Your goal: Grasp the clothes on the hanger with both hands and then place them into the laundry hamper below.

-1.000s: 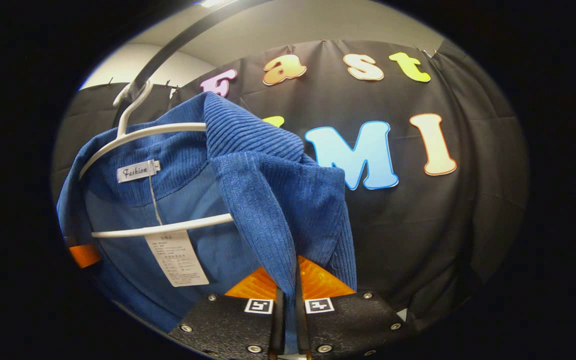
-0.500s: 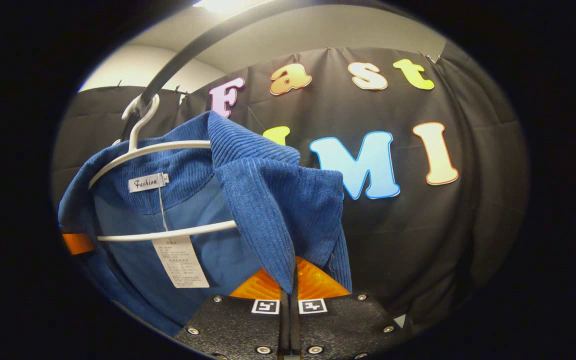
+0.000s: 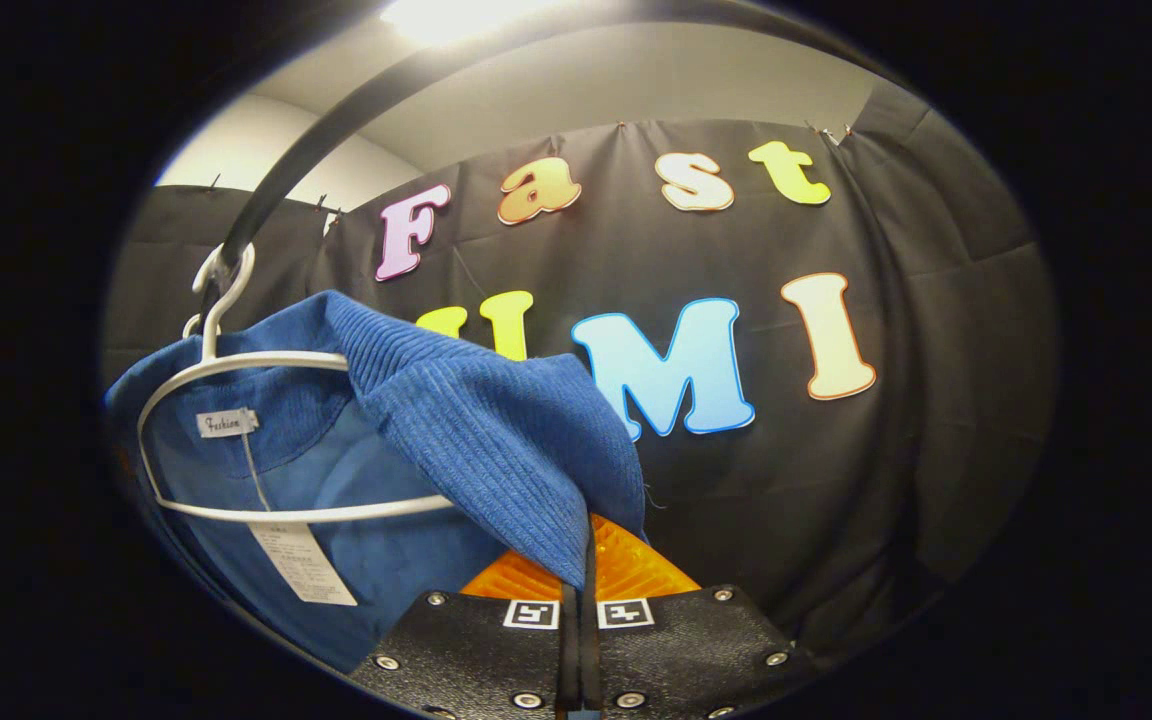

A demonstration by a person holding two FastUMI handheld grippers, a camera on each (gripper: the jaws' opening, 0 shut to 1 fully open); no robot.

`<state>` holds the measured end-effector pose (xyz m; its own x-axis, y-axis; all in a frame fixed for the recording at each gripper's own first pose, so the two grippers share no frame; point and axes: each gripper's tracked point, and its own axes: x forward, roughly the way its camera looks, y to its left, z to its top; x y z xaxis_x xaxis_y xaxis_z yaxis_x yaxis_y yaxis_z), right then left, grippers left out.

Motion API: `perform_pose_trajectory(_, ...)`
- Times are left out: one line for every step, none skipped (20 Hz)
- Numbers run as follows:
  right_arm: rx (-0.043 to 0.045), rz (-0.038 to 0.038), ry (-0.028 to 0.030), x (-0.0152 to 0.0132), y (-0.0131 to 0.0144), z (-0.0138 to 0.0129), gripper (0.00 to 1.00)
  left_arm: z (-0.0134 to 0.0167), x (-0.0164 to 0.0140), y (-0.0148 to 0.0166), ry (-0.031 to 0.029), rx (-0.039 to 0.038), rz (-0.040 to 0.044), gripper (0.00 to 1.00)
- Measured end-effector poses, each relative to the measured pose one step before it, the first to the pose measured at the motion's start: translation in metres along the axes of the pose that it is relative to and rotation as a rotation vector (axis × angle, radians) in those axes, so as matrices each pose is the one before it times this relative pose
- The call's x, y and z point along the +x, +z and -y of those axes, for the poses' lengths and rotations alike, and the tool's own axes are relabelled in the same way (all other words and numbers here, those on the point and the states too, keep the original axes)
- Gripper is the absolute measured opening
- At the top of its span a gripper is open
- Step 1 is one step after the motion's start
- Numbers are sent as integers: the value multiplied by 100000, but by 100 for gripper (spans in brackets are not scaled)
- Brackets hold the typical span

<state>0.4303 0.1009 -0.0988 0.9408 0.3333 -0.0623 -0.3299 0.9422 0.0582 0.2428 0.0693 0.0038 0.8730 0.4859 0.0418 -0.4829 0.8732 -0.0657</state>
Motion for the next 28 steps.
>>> perform_pose_trajectory(330, 1544, -1054, 353, 416, 345, 0, -622, 167, 614, 744, 1015, 1029, 1)
perform_pose_trajectory(116, 1795, -1337, 289, 452, 359, 0, -549, 279, 372, 457, 1422, 1080, 1)
perform_pose_trajectory(-55, 1930, -1220, 322, 359, 356, 0, -538, 339, 545, 169, 2127, 870, 1)
perform_pose_trajectory(-269, 2487, -1290, 394, 538, 311, 0, -375, 394, 339, 178, 2241, 535, 1)
perform_pose_trajectory(-1114, 2867, -1931, 400, 587, 374, 0, -277, 263, 260, -409, 2015, 1, 1)
perform_pose_trajectory(-1014, 2886, -1439, 348, 625, 359, 0, -362, 490, 242, -377, 1863, 60, 1)
perform_pose_trajectory(-610, 2185, -883, 140, 371, -50, 0, -299, 309, 127, -706, 2338, -48, 1)
perform_pose_trajectory(-134, 1346, -504, 377, 148, -23, 0, -305, 226, 249, -564, 2550, 263, 1)
perform_pose_trajectory(37, 649, -336, 370, 13, -144, 0, -197, 344, 198, -699, 1871, 403, 1)
perform_pose_trajectory(245, 145, -226, 247, -84, -95, 1, -96, 163, 233, -1118, 1912, 267, 1)
perform_pose_trajectory(253, -286, -208, 426, -276, -151, 1, -135, 300, 212, -1338, 2580, -64, 1)
perform_pose_trajectory(94, 58, -273, 236, -106, -135, 0, -167, 227, 108, -1359, 3064, -60, 1)
perform_pose_trajectory(-137, 618, -189, 27, 39, 47, 0, -128, 1, 240, -1269, 2895, 326, 1)
perform_pose_trajectory(-255, 888, -207, 340, 42, 138, 0, -185, 474, 87, -799, 1757, 468, 1)
perform_pose_trajectory(-387, 810, -139, 190, 82, 4, 0, -180, 531, 131, -891, -50, 392, 1)
perform_pose_trajectory(-591, 553, -156, 107, -52, -145, 0, -109, 239, 21, -1469, -292, -609, 2)
perform_pose_trajectory(-293, 541, 54, 112, -42, -198, 0, -255, 284, -77, -2099, -251, -287, 2)
perform_pose_trajectory(-440, 322, 421, 122, -44, -111, 0, -340, 446, 79, -1652, -577, 171, 2)
perform_pose_trajectory(-622, 483, 267, 378, -191, -63, 0, -196, 497, 56, -2606, 861, -221, 2)
perform_pose_trajectory(-726, 434, 262, 193, -150, 91, 0, -108, 507, -402, -3207, 2360, -983, 2)
perform_pose_trajectory(200, 740, 1067, -182, 127, -73, 0, -111, 522, -168, -3058, 2429, -773, 2)
perform_pose_trajectory(1174, 623, 1031, 78, 78, 35, 0, -72, 385, -475, -2695, 2243, -1049, 2)
perform_pose_trajectory(1708, 633, 484, 47, -7, -158, 0, 40, 406, -308, -3006, 1544, -714, 2)
perform_pose_trajectory(1197, 434, 36, 222, -32, -67, 0, -10, 412, -408, -2469, 388, -387, 2)
perform_pose_trajectory(1, 316, 14, 73, -92, -19, 0, -135, 496, -363, -1424, -211, -972, 2)
perform_pose_trajectory(-660, -305, -56, 235, -299, 92, 0, -139, 380, -773, -1481, -1280, -1592, 2)
perform_pose_trajectory(-81, -828, -269, 356, -444, 125, 0, -4, 423, -1041, -1531, -2333, -2751, 2)
perform_pose_trajectory(297, -1793, -1324, 269, -599, 301, 0, -274, 560, -1408, -638, -2175, -2816, 1)
